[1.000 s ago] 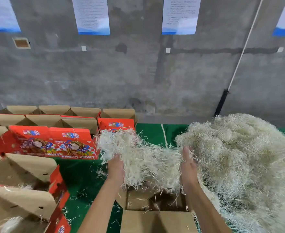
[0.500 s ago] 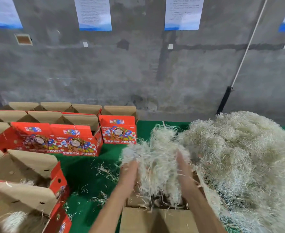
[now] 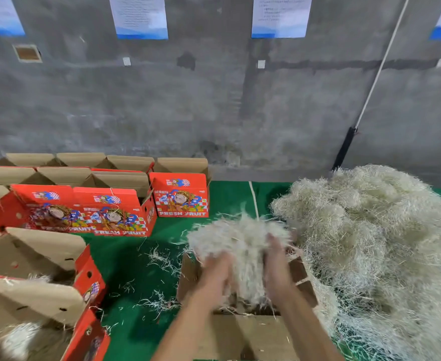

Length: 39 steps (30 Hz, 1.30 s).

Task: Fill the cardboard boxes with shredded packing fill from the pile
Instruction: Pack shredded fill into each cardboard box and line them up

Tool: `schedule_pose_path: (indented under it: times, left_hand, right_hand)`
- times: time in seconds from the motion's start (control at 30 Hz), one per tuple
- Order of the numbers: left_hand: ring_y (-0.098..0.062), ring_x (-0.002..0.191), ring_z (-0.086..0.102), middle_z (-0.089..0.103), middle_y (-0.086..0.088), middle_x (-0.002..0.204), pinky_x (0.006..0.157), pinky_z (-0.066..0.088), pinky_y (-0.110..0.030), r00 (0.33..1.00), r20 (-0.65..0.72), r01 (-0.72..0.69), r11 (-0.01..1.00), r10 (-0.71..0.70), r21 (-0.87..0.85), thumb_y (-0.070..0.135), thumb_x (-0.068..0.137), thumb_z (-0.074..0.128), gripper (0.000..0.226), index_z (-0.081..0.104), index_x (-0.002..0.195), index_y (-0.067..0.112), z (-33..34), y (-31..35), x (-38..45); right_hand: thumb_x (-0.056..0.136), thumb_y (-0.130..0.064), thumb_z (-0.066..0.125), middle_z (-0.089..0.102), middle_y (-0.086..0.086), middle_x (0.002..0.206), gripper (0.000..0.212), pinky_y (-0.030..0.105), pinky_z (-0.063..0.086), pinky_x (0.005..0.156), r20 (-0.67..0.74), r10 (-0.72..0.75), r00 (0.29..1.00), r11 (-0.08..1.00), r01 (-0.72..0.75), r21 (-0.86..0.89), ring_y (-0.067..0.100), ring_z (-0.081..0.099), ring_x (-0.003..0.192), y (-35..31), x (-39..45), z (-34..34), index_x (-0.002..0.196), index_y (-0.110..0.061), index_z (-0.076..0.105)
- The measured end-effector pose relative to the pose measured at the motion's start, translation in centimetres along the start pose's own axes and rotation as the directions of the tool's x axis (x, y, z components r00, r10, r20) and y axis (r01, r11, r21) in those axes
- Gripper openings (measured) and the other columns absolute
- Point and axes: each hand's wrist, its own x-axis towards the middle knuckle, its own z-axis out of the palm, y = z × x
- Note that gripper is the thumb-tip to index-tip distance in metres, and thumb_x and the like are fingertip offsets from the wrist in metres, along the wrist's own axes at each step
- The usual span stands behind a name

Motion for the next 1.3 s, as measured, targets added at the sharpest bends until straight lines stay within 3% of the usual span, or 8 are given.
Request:
schedule_pose_path:
  times: [0.1,0.23,0.33,0.43,0.6,0.8,1.1,1.3]
  left_hand:
    - [-0.027,0.135,0.042,0.039,-0.003,0.147,0.111,0.035,-0.046,0.995,-0.07,-0.069,0.997,0.066,-0.039,0.028,0.096,0.062,0.08,0.011,0.157,0.026,1.2,-1.5,-0.9]
    - [-0.022,0.083,0.063,0.063,-0.009,0.099,0.071,0.053,-0.036,0.963,-0.267,-0.073,0.977,0.018,-0.198,0.02,0.102,0.054,0.031,0.052,0.127,0.001,-6.6,0.8,0.7]
    - [-0.027,0.078,0.063,0.065,-0.015,0.094,0.067,0.051,-0.036,0.975,-0.224,-0.069,0.934,-0.011,-0.349,0.024,0.103,0.051,0.02,0.062,0.094,0.01,-7.6,1.9,0.5]
    - [-0.023,0.077,0.059,0.061,-0.008,0.089,0.064,0.05,-0.035,0.976,-0.202,0.077,0.997,-0.078,-0.014,0.021,0.104,0.047,0.017,0.059,0.103,0.009,-1.8,0.2,0.1]
    - [-0.031,0.119,0.059,0.056,-0.012,0.132,0.1,0.049,-0.047,0.979,-0.195,-0.063,0.998,0.063,0.007,0.029,0.096,0.062,0.066,0.028,0.15,0.014,-1.1,-0.8,0.0]
    - [-0.029,0.081,0.06,0.058,-0.024,0.106,0.068,0.055,-0.048,0.939,-0.342,-0.022,0.986,-0.038,-0.168,0.0,0.098,0.043,0.01,0.051,0.104,-0.001,-8.8,0.9,1.9]
    - [-0.035,0.132,0.048,0.046,-0.011,0.144,0.112,0.037,-0.057,0.996,-0.091,-0.012,1.0,0.014,0.022,0.012,0.093,0.056,0.066,0.03,0.152,0.023,-3.1,-0.9,0.6]
    - [-0.024,0.101,0.068,0.065,-0.012,0.102,0.1,0.05,-0.046,0.984,-0.173,0.055,0.994,-0.038,0.095,0.018,0.105,0.044,0.033,0.054,0.132,0.001,-6.2,-0.4,2.0]
  right_hand:
    - [0.11,-0.034,0.031,0.064,0.019,0.11,0.033,0.023,0.04,0.08,-0.027,-0.141,0.99,0.972,0.133,-0.196,0.028,0.064,0.102,1.8,-0.1,2.1,0.125,-0.017,0.056]
    - [0.106,-0.041,0.042,0.044,-0.002,0.062,0.038,0.009,0.038,0.044,-0.325,-0.255,0.911,0.952,0.177,-0.25,0.008,0.04,0.049,1.0,2.0,-4.2,0.071,-0.026,0.045]
    - [0.096,-0.068,0.04,0.06,0.001,0.08,0.052,0.03,0.057,0.062,-0.333,-0.145,0.932,0.98,0.09,-0.175,0.01,0.048,0.06,1.6,2.6,-5.1,0.093,-0.018,0.057]
    - [0.106,-0.047,0.033,0.056,0.028,0.132,0.059,0.024,0.055,0.09,0.284,-0.38,0.88,0.902,0.421,-0.095,0.019,0.065,0.096,0.6,0.5,-0.6,0.144,-0.003,0.044]
    - [0.108,-0.021,0.036,0.06,0.021,0.083,0.052,0.037,0.06,0.062,0.043,-0.151,0.988,0.97,0.14,0.199,0.02,0.07,0.068,3.2,0.7,0.2,0.079,-0.013,0.078]
    - [0.096,-0.062,0.047,0.045,0.009,0.146,0.068,0.062,0.042,0.101,-0.213,-0.03,0.977,0.998,0.041,0.047,0.036,0.05,0.131,1.1,1.6,-5.0,0.149,-0.02,0.037]
    - [0.096,-0.055,0.051,0.044,0.0,0.055,0.043,0.023,0.031,0.044,-0.197,-0.079,0.977,0.993,0.059,-0.106,0.006,0.043,0.038,2.1,2.2,-0.3,0.078,-0.017,0.056]
    - [0.083,-0.086,0.03,0.06,-0.005,0.129,0.079,0.057,0.055,0.082,-0.161,-0.066,0.985,0.998,0.066,-0.004,0.046,0.062,0.109,0.5,2.3,-2.9,0.133,-0.03,0.057]
